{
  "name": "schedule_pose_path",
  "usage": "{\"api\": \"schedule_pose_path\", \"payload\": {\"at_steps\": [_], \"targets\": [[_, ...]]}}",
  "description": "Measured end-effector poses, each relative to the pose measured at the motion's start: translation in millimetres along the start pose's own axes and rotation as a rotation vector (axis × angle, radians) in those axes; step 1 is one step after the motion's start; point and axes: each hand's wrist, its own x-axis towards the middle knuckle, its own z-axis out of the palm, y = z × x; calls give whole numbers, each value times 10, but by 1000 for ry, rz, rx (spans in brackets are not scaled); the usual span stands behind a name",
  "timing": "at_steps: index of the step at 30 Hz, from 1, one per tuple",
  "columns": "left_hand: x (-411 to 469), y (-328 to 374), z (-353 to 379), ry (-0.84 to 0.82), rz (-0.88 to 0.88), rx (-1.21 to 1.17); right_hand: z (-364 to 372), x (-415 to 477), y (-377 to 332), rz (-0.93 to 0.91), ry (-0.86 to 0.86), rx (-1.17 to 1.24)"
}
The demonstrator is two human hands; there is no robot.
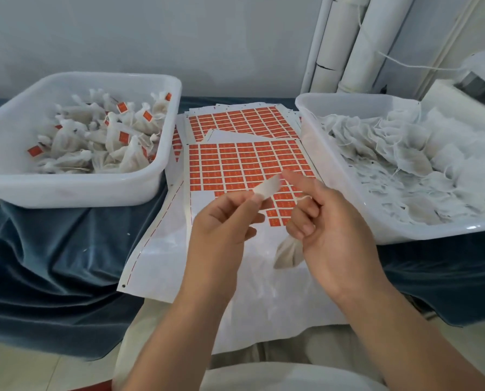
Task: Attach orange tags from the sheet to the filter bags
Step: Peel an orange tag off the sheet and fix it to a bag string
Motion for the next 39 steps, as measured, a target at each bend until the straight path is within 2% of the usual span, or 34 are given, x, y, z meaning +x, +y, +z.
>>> {"api": "schedule_pose_path", "payload": {"at_steps": [2, 6, 10, 13, 18, 21, 29, 39], "targets": [[19, 13, -32, 56, 59, 37, -16, 10, 5, -39, -25, -81], [82, 24, -116, 112, 109, 120, -55, -74, 11, -200, -76, -501], [131, 11, -195, 27, 140, 159, -13, -144, -36, -289, -186, -757], [165, -10, -224, -98, 159, 205, 22, -182, -101, -355, -220, -887], [156, 5, -215, -304, 120, 127, 16, -188, -163, -418, -138, -905], [137, 9, -205, -354, 101, 122, 6, -182, -175, -440, -116, -928], [110, -28, -188, -280, 169, 331, 25, -186, -139, -493, -162, -954], [101, 7, -169, -255, 124, 294, -12, -157, -83, -479, -104, -893]]}}
